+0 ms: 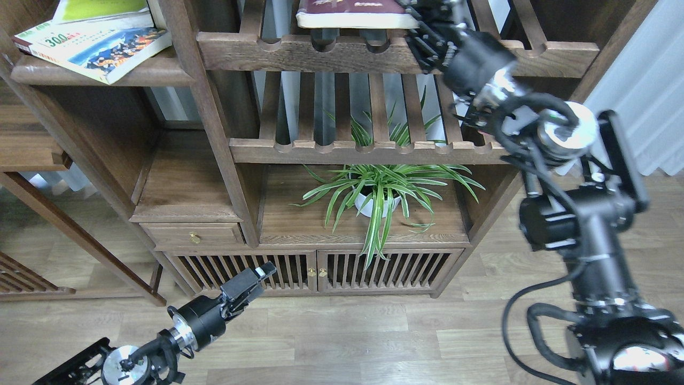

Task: Organize books on shelf
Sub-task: 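Pull the maroon book off the top shelf and lower it, then bring the left gripper up to the maroon book's edge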

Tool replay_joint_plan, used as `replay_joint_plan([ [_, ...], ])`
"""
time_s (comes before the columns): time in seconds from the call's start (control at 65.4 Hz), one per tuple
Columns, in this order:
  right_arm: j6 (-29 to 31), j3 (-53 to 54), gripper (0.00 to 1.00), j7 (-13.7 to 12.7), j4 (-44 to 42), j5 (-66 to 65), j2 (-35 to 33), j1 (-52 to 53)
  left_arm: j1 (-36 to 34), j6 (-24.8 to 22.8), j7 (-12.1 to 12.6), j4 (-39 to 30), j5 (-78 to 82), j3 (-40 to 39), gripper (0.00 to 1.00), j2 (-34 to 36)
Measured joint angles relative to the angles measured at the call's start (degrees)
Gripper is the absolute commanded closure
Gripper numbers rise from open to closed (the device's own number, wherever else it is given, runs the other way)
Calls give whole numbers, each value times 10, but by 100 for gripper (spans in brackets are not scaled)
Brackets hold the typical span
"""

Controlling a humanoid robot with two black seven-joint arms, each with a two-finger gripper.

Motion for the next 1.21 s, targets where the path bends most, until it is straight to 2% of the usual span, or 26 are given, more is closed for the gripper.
replay_joint_plan([
  [0.138, 46, 3, 96, 0, 28, 58, -70, -55, 0, 0, -2, 5, -3, -9, 0, -1],
  [0.413, 55, 16, 96, 0, 72, 138, -129, -103, -14, 0, -7, -10, -12, -52, 0, -20],
  [0.81, 66, 33, 96, 0, 128, 179, -140, -172, -47, 0, -5, -83, -15, -87, 0, -48],
  [1.009, 108, 38, 96, 0, 148, 210, -143, -232, -81, 0, 0, -148, -11, -87, 1, -61],
  [1.207, 154, 38, 95, 0, 149, 212, -143, -293, -113, 0, 0, -175, -9, -85, 1, -63],
])
